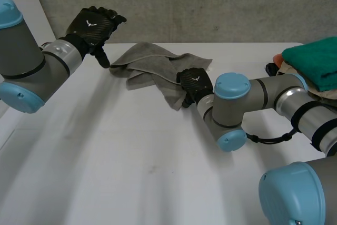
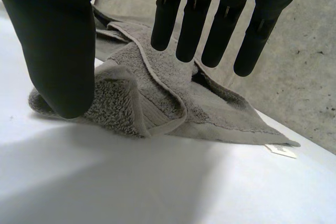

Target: Fold the laundry.

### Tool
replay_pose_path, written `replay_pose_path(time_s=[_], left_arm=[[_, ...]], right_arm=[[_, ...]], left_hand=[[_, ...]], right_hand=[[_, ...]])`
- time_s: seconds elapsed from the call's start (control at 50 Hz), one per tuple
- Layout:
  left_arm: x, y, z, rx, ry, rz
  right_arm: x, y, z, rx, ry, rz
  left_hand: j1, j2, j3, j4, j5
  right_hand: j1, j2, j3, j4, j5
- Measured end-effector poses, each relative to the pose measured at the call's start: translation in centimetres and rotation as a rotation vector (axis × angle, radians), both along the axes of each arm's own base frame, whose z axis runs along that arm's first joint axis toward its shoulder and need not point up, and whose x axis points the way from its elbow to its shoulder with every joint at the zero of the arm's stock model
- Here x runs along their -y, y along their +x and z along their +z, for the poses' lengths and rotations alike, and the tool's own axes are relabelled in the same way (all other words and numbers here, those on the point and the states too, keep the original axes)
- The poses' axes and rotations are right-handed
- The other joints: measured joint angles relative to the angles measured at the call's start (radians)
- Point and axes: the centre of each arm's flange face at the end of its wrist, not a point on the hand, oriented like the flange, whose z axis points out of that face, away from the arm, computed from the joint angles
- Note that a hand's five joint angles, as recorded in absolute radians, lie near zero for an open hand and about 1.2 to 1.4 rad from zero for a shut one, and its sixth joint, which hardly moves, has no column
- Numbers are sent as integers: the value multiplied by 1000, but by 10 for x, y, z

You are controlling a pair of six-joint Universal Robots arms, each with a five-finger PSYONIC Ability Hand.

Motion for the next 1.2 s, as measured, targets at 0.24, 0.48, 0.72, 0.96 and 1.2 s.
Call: replay_pose_path(time_s=[0.24, 0.48, 0.72, 0.96, 1.2], left_arm=[[0, 0, -1, 1, 4, 0], [2, 2, -1, 1, 3, 6], [12, 20, 10, -64, -9, 147], [12, 28, 2, -184, 85, 252], [-25, -28, -59, -98, 293, -26]], right_arm=[[-4, 5, -3, -69, -31, 1], [-11, 10, 66, -34, -130, 18], [-62, -29, 278, 288, -401, 86], [-102, -68, 353, 421, -501, 130], [-114, -81, 351, 423, -452, 182]], left_hand=[[0, 0, 0, 0, 0], [0, 0, 0, 0, 0], [0, 0, 0, 0, 0], [0, 0, 0, 0, 0], [0, 0, 0, 0, 0]], right_hand=[[511, 522, 501, 506, 505], [517, 561, 563, 576, 550], [517, 561, 563, 576, 550], [517, 561, 563, 576, 550], [517, 561, 563, 577, 550]])
